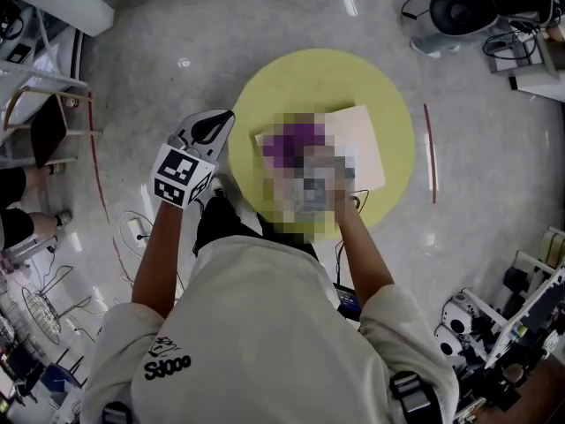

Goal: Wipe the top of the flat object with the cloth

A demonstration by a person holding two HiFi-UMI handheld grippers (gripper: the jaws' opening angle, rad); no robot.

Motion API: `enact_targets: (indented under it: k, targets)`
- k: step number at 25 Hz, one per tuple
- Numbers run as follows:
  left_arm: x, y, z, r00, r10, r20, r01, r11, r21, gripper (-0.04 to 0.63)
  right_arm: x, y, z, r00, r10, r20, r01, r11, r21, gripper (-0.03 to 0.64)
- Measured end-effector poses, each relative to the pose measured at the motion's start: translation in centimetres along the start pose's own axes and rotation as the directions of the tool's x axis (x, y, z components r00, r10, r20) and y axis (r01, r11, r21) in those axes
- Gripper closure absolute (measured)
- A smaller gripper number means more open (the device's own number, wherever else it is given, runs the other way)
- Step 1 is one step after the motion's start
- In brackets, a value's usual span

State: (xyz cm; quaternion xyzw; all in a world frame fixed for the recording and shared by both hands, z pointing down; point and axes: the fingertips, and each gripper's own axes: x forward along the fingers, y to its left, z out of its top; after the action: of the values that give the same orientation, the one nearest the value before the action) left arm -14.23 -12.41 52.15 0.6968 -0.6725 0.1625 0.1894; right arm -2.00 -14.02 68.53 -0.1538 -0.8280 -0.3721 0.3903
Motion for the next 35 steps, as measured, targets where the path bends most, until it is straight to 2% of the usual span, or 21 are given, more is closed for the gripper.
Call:
enact_targets:
  k: [5, 9, 11, 14, 16, 19, 25, 31, 35]
  targets:
    - [0.8, -1.1, -0.1, 0.999, -0.036, -0.008, 0.036, 0.999, 0.015, 0.589, -1.9, -3.0, -7.7, 0.99, -0.065, -0.124, 0.08, 0.99, 0.117, 0.54]
    - [1.1, -1.9, 0.1, 0.998, -0.064, -0.019, 0.065, 0.998, 0.027, 0.589, -4.2, -5.1, -14.6, 0.961, -0.09, -0.263, 0.148, 0.966, 0.211, 0.54]
    - [1.2, -2.2, 0.1, 0.996, -0.08, -0.025, 0.081, 0.996, 0.034, 0.589, -5.2, -5.5, -17.2, 0.943, -0.092, -0.319, 0.185, 0.943, 0.277, 0.538]
    - [1.2, -2.6, 0.1, 0.994, -0.107, -0.035, 0.108, 0.993, 0.045, 0.589, -6.1, -5.5, -19.0, 0.925, -0.084, -0.371, 0.235, 0.894, 0.382, 0.538]
    - [1.2, -2.6, 0.0, 0.991, -0.125, -0.043, 0.127, 0.991, 0.05, 0.589, -6.2, -5.1, -19.0, 0.911, -0.082, -0.404, 0.255, 0.882, 0.396, 0.538]
    - [1.2, -2.3, -0.1, 0.987, -0.153, -0.049, 0.156, 0.986, 0.06, 0.589, -5.9, -4.6, -18.0, 0.894, -0.081, -0.441, 0.269, 0.884, 0.383, 0.538]
    - [0.9, -2.5, 0.6, 0.973, -0.225, -0.052, 0.229, 0.968, 0.104, 0.589, -5.9, -1.8, -15.1, 0.875, -0.074, -0.479, 0.279, 0.884, 0.374, 0.538]
    - [-0.7, -1.5, 0.3, 0.958, -0.28, -0.06, 0.286, 0.95, 0.127, 0.589, -5.2, 0.8, -10.3, 0.87, -0.056, -0.491, 0.286, 0.867, 0.408, 0.538]
    - [-1.3, -1.8, -0.2, 0.939, -0.337, -0.068, 0.344, 0.928, 0.143, 0.589, -5.1, 2.5, -6.7, 0.868, -0.051, -0.493, 0.298, 0.848, 0.438, 0.538]
